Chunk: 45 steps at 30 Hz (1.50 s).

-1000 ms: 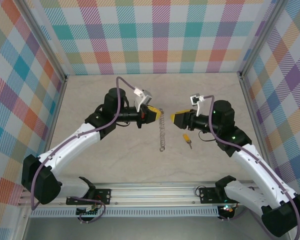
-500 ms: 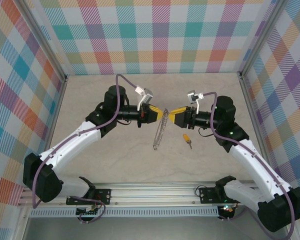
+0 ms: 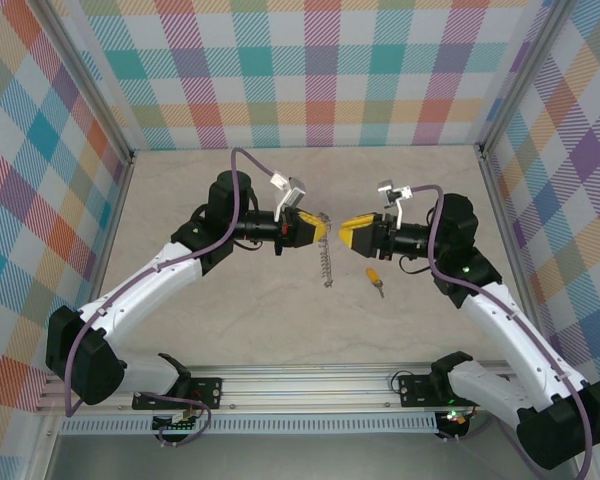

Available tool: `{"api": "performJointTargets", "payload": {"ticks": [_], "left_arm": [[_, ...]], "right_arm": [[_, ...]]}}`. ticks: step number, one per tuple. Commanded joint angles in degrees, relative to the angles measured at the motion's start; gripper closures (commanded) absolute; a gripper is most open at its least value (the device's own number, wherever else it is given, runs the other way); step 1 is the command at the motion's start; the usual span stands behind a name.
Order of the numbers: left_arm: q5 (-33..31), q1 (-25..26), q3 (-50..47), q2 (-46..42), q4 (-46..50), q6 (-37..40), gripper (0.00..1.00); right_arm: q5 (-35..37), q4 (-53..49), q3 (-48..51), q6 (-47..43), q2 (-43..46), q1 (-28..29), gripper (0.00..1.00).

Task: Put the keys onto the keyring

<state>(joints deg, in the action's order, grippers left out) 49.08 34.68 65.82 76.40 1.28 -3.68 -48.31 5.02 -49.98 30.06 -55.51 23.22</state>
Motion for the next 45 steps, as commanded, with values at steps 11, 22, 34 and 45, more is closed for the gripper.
{"api": "performJointTargets", "payload": {"ticks": [11, 22, 34, 45], "left_arm": [[3.22, -0.49, 2.42, -1.25, -4.26, -2.36, 1.00], [3.06, -0.31, 2.82, -0.79, -4.32, -2.56, 1.00], [3.01, -0.11, 3.17, -0.20, -4.02, -2.57, 1.00], [3.48, 0.30, 3.78, 0.44, -2.72, -1.78, 1.00]], "right_arm": [[-2.74, 7.77, 0.31, 3.84, -3.55, -0.02, 0.63], [-3.50, 9.07, 0.93, 4.44, -4.50, 0.64, 0.66], [-4.32, 9.45, 0.76, 4.17, -5.56, 2.01, 0.70], [-4.12, 9.47, -0.12, 4.03, -6.19, 2.44, 0.77]]}}
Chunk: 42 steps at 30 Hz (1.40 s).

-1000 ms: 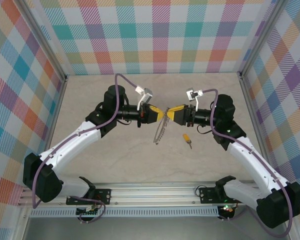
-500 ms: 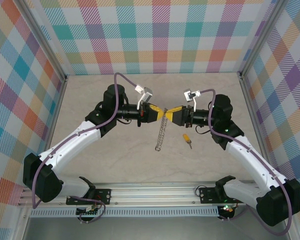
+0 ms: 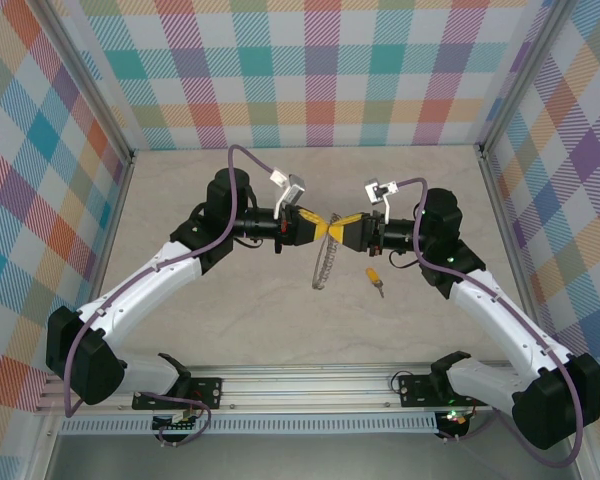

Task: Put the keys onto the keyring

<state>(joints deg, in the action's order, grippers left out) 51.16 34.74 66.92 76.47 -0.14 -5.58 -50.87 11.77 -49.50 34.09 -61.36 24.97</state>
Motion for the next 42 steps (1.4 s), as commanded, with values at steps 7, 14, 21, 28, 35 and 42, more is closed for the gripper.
{"api": "performJointTargets", "payload": {"ticks": [7, 14, 21, 28, 35, 42], "left_arm": [[1.65, 0.59, 2.69, 0.82, -0.72, 0.48, 1.00], [1.84, 1.12, 3.05, 1.44, 0.37, 1.28, 1.00], [1.71, 1.36, 2.87, 1.32, 0.88, 1.43, 1.00], [-5.63, 1.56, 0.31, -1.38, -2.23, -1.99, 0.62], [-20.83, 1.53, -6.66, -9.33, -8.04, -8.36, 0.39], [-23.77, 1.47, -10.19, -12.05, -11.09, -13.45, 0.37]], "right_arm": [[-1.18, 2.66, -1.13, -0.07, -0.69, 0.91, 0.79], [-0.28, 2.16, -1.53, -0.46, -0.72, 0.87, 0.83], [0.80, 1.32, -1.95, -1.13, -0.52, 0.88, 0.97], [3.29, 0.96, -1.07, -1.84, 0.47, 0.87, 1.00], [4.52, 1.67, 0.09, -1.83, 1.93, 0.91, 1.00], [5.05, 6.62, 2.40, 0.15, 2.86, 0.87, 1.00]]}}
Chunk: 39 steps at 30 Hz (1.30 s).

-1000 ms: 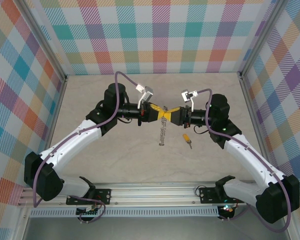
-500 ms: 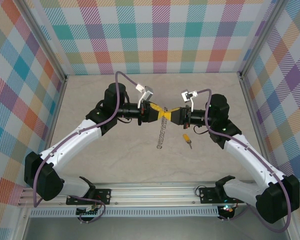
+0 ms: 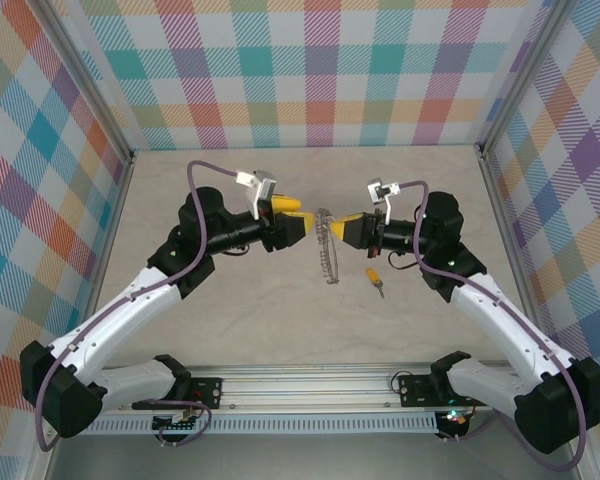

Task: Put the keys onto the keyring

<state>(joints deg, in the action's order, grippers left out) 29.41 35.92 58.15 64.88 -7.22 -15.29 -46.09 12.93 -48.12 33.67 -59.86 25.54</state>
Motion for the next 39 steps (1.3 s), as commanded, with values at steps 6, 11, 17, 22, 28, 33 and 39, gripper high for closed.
{"api": "performJointTargets", "payload": {"ticks": [6, 11, 17, 22, 28, 33, 39], "left_arm": [[1.13, 0.44, -4.28, 1.06, -13.36, -13.94, 0.43], [-0.23, 2.06, -6.56, 1.95, -18.69, -18.80, 0.48], [-1.72, 4.54, -6.38, 4.14, -20.82, -20.16, 0.56], [-2.74, 5.26, -6.30, 5.78, -22.98, -21.27, 0.59], [-3.41, 5.70, -5.70, 6.44, -24.06, -21.27, 0.60], [-3.31, 5.75, -4.82, 7.21, -24.29, -21.25, 0.62], [-2.70, 6.14, -3.94, 8.64, -24.48, -21.22, 0.66]], "right_arm": [[2.40, 9.98, 2.37, 3.60, 1.58, 0.29, 1.00], [4.77, 13.24, 3.56, 5.77, 1.85, 0.29, 1.00], [5.72, 14.71, 3.78, 6.70, 1.72, 0.30, 1.00], [5.78, 15.37, 3.91, 7.19, 1.68, 0.34, 1.00], [5.57, 15.13, 4.08, 7.11, 1.66, 0.33, 1.00], [5.57, 15.27, 4.26, 7.11, 1.44, 0.39, 1.00], [5.59, 15.17, 4.26, 7.11, 1.50, 0.34, 1.00]]}}
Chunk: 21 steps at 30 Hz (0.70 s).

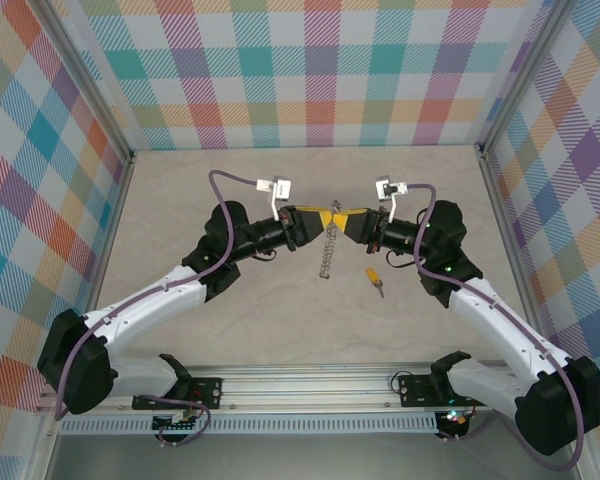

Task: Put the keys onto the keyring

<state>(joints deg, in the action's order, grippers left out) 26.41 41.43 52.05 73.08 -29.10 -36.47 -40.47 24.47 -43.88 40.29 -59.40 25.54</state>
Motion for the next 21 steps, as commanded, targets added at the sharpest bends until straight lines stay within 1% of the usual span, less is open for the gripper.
{"api": "performJointTargets", "payload": {"ticks": [1, 6, 10, 12, 16, 17, 18, 19, 20, 21], "left_arm": [[0.22, 0.67, 2.22, 0.55, -2.71, -0.09, 0.67], [0.13, 0.71, 2.31, 0.70, -3.11, 0.04, 0.76], [0.54, 0.75, 3.06, 1.24, -3.22, 0.16, 0.90], [0.74, 0.72, 3.44, 1.64, -3.24, 0.29, 1.00], [1.07, 0.80, 5.98, 2.13, -0.54, 2.00, 1.00], [1.41, 0.79, 7.06, 2.31, 1.02, 3.09, 1.00], [1.46, 0.68, 8.11, 2.26, 2.85, 4.19, 1.00], [1.36, 0.80, 8.84, 2.28, 4.16, 5.25, 1.00], [1.53, 0.72, 9.68, 2.37, 5.36, 6.43, 1.00], [1.69, 0.77, 10.58, 2.35, 6.92, 7.55, 1.00]], "right_arm": [[-0.03, 3.56, -0.02, 0.50, 1.03, 0.34, 1.00], [-0.14, 3.39, 0.02, 0.40, 0.86, 0.37, 1.00], [-0.13, 3.29, 0.02, 0.40, 0.60, 0.31, 1.00], [-0.05, 2.83, -0.28, 0.31, 0.38, 0.37, 1.00], [0.49, -0.80, -2.57, -0.28, -0.40, 0.30, 0.99], [1.09, -2.97, -3.64, -0.45, -0.62, 0.31, 0.86], [1.49, -5.56, -4.86, -0.83, -0.67, 0.17, 0.82], [1.74, -7.25, -5.76, -1.15, -0.51, -0.16, 0.80], [2.59, -9.38, -6.60, -1.24, 0.03, -0.59, 0.76], [3.15, -11.26, -7.45, -1.26, 0.64, -1.27, 0.66]]}}
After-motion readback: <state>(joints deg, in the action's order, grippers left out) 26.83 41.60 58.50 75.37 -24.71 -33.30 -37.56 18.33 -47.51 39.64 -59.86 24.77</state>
